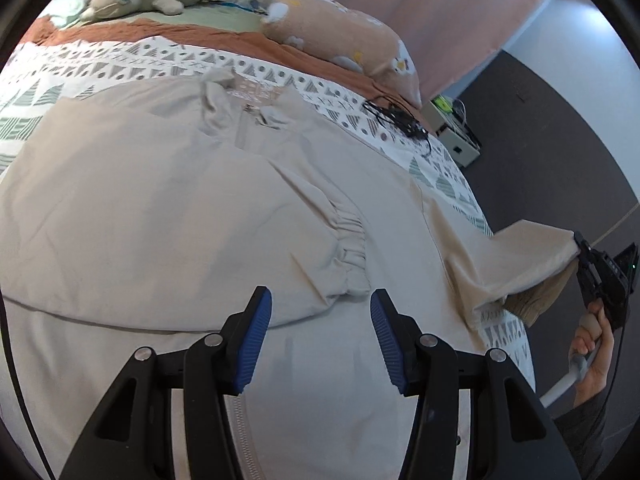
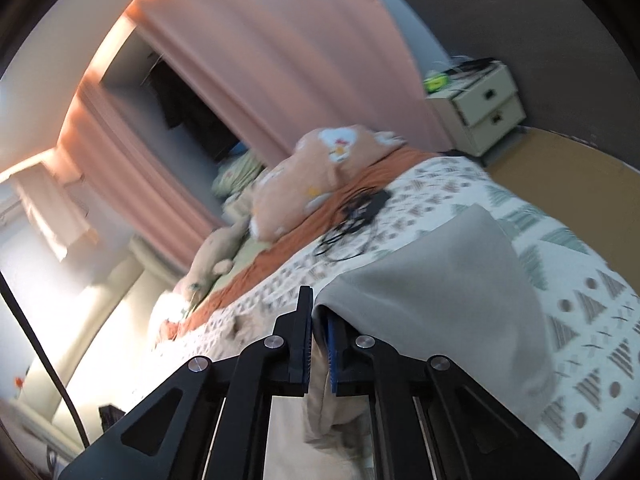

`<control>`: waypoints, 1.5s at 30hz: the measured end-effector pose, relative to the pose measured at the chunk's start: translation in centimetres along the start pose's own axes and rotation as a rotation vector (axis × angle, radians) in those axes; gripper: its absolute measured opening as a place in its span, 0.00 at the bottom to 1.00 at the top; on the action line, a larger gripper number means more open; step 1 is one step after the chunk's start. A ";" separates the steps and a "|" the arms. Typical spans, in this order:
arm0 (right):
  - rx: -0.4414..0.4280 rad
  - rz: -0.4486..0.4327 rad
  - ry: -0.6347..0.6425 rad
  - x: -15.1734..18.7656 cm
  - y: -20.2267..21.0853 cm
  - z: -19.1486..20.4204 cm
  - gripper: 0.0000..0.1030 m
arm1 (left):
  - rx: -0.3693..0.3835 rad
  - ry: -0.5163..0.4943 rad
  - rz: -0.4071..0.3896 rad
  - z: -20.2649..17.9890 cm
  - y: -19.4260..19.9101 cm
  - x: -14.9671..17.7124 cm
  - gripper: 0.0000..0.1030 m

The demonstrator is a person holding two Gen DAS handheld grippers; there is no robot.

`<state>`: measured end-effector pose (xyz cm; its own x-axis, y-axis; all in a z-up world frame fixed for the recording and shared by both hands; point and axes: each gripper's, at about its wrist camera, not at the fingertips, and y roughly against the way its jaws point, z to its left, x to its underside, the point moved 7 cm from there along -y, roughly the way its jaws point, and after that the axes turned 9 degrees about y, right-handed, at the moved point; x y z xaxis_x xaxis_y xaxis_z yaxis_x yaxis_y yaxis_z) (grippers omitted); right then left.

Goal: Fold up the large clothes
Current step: 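Close the right gripper on the unfolded sleeve near its shoulder, then lift the sleeve with the right gripper and carry it across the jacket body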

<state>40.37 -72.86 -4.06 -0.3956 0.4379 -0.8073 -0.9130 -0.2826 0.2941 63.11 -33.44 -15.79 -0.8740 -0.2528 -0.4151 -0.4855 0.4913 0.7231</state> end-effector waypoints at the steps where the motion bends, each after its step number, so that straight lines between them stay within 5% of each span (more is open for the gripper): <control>1: -0.013 0.009 0.012 -0.1 -0.5 1.1 0.03 | -0.002 0.010 -0.008 0.3 0.3 -0.1 0.51; 12: -0.127 0.221 0.126 3.7 -9.2 9.8 0.03 | 0.001 0.104 -0.059 4.1 2.4 -1.2 0.51; 23: -0.151 0.535 0.134 12.7 -17.5 11.8 0.05 | -0.024 0.195 -0.074 8.2 2.8 -1.9 0.51; 26: -0.126 0.598 0.109 14.2 -18.4 10.9 0.20 | -0.030 0.204 -0.066 8.7 2.8 -1.8 0.51; 27: -0.128 0.609 0.100 14.5 -18.5 10.5 0.48 | -0.030 0.206 -0.064 8.8 2.8 -1.8 0.51; 28: -0.127 0.613 0.092 14.6 -18.3 10.3 0.88 | -0.032 0.210 -0.063 8.9 2.9 -1.6 0.51; 29: -0.127 0.609 0.083 14.5 -18.0 9.9 0.97 | -0.038 0.212 -0.063 9.1 2.9 -1.5 0.51; 35: -0.127 0.581 0.068 12.9 -13.7 8.1 0.98 | -0.050 0.226 -0.051 9.5 3.2 -0.4 0.52; 37: -0.104 0.538 0.066 12.0 -11.1 7.4 0.98 | -0.039 0.229 -0.058 9.5 3.5 -0.2 0.60; 39: -0.040 0.498 0.081 10.4 -9.4 5.5 0.98 | -0.019 0.224 -0.068 9.3 3.7 0.1 0.87; 43: 0.178 0.478 0.089 7.8 -7.9 0.2 0.98 | -0.022 0.211 -0.073 8.8 3.7 0.3 0.91; 45: 0.221 0.481 0.076 7.3 -8.3 -1.6 0.98 | -0.022 0.211 -0.079 8.7 3.8 0.2 0.91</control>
<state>45.26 -68.68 -13.26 -0.7736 0.2375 -0.5874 -0.6329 -0.2460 0.7341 61.24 -24.40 -17.92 -0.8173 -0.4593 -0.3478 -0.5507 0.4453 0.7060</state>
